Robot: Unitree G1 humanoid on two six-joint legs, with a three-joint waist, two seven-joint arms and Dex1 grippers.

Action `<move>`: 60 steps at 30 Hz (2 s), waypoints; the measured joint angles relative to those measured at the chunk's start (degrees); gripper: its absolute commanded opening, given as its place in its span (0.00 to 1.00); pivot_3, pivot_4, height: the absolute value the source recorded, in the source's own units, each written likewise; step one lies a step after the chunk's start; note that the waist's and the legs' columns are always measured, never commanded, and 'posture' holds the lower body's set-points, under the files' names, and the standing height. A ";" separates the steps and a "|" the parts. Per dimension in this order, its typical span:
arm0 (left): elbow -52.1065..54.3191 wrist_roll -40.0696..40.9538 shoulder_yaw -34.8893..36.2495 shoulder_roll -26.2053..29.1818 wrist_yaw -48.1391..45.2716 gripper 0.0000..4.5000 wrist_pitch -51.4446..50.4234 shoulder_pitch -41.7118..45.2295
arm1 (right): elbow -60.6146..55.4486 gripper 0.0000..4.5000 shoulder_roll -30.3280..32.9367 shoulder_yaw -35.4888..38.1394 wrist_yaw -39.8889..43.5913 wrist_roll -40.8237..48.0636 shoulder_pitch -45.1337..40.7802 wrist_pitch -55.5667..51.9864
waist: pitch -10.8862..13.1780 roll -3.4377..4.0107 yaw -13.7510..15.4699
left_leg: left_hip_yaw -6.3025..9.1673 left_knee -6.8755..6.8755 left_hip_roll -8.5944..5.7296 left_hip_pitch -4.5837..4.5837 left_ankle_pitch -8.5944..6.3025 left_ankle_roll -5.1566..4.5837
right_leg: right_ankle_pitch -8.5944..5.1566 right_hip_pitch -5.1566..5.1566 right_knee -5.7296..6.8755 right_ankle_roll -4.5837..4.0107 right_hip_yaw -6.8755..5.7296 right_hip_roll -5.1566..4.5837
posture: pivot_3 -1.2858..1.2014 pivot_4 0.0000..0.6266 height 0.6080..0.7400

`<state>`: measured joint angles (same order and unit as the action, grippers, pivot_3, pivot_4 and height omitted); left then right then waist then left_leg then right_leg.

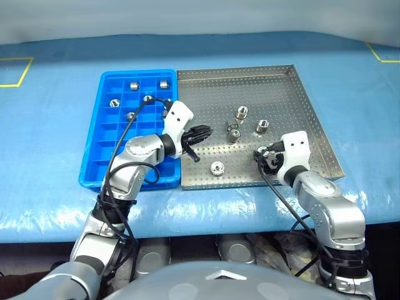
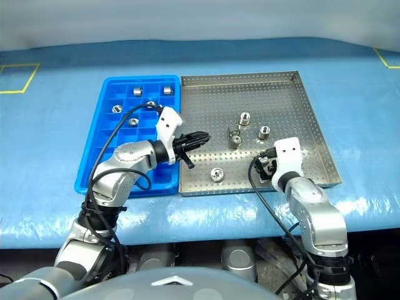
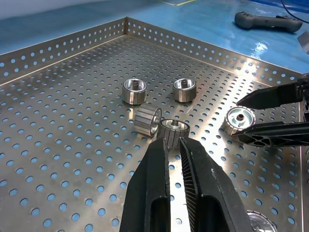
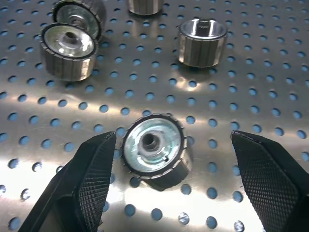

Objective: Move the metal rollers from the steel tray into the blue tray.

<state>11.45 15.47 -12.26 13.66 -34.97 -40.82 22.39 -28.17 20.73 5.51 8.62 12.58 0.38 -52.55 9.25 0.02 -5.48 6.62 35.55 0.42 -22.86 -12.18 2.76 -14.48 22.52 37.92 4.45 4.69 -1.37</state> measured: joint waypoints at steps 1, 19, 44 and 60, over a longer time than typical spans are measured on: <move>0.00 0.20 0.01 -0.01 0.07 0.10 -0.01 -0.25 | -0.03 0.89 0.18 0.09 -0.37 -0.52 -0.66 0.13 | 0.00 0.00 -0.01 | 0.00 -0.01 0.00 0.00 0.00 0.00 | 0.00 0.00 -0.01 0.00 0.00 0.00 | 0.47 0.24 1.00; -0.73 0.41 -0.50 0.73 2.48 0.10 -0.32 -0.71 | 16.93 0.89 -6.52 -7.45 5.93 0.79 -14.60 7.27 | 0.01 -0.01 0.03 | 0.01 -0.03 0.02 -0.01 0.00 -0.01 | 0.03 0.01 -0.01 -0.07 -0.01 0.01 | 0.49 0.24 1.00; -0.71 9.95 5.96 -4.02 1.70 0.09 -2.37 -0.56 | 9.76 0.40 -5.33 -7.69 12.19 5.08 -13.54 9.67 | 0.01 0.00 0.01 | 0.02 -0.09 0.04 -0.01 0.00 -0.01 | 0.00 0.03 -0.03 -0.05 -0.03 0.01 | 0.48 0.24 1.00; 4.29 29.72 8.35 9.04 -17.75 0.09 -8.75 2.39 | -1.82 0.40 3.50 -14.73 24.47 12.17 -12.15 8.32 | 0.01 0.00 -1.84 | 0.04 -0.31 0.12 0.14 0.00 -0.01 | -0.12 0.02 -0.05 -0.20 -0.05 0.08 | 0.46 0.24 1.00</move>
<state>15.74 45.19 -3.91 22.69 -52.72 -49.57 24.78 -30.00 24.23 -9.21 33.09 24.76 -11.77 -44.24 9.25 0.02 -7.32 6.66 35.24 0.54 -22.72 -12.19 2.76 -14.60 22.54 37.87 4.25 4.64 -1.29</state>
